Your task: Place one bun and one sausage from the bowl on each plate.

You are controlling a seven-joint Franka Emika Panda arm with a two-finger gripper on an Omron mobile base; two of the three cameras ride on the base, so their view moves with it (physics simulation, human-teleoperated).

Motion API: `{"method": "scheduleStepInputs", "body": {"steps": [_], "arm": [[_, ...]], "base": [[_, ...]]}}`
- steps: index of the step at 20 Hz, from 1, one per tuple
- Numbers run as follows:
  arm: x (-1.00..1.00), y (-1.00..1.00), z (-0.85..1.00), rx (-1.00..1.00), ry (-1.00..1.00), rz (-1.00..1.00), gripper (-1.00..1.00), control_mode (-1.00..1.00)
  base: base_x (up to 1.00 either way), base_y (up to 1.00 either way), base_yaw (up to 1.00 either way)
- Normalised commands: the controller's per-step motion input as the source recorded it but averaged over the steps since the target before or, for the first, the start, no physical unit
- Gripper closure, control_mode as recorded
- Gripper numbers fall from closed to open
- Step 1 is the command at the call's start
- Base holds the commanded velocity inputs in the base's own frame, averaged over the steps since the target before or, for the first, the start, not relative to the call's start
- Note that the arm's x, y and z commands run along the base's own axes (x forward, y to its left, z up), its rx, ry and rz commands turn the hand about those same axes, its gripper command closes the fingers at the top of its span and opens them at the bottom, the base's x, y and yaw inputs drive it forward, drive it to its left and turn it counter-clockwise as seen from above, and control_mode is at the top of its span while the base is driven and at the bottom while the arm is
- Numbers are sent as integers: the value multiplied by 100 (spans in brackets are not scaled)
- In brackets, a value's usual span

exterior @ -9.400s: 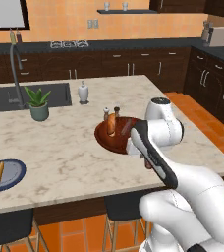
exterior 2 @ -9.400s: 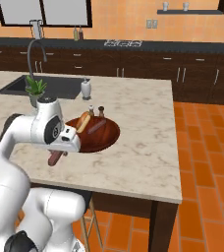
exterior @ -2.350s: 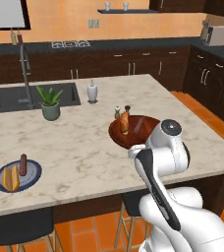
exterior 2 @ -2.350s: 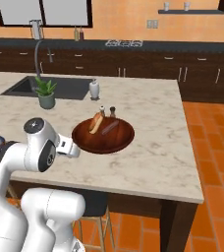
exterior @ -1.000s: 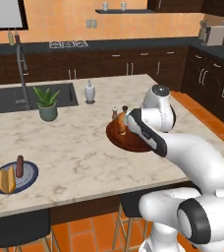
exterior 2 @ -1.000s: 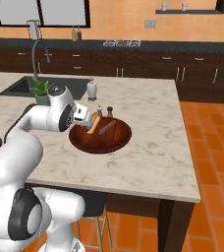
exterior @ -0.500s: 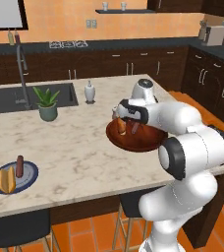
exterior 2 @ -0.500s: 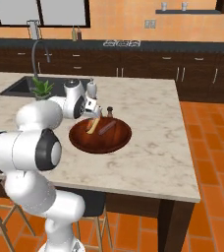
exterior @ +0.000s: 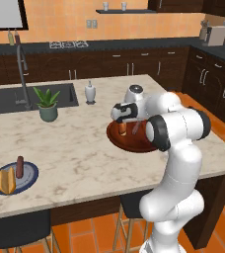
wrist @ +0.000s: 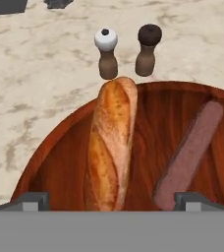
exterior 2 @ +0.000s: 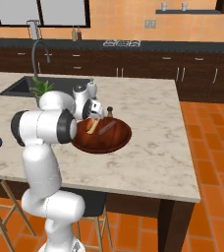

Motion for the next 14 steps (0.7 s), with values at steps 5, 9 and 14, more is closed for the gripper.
{"method": "scheduleStepInputs", "body": {"steps": [5, 9, 14], "arm": [[41, 0, -54, 0, 4, 0, -100, -100], [18, 0, -44, 1, 0, 1, -100, -100], [5, 0, -35, 4, 0, 0, -100, -100]], "base": [[0, 0, 0], [0, 0, 0], [0, 0, 0]]}}
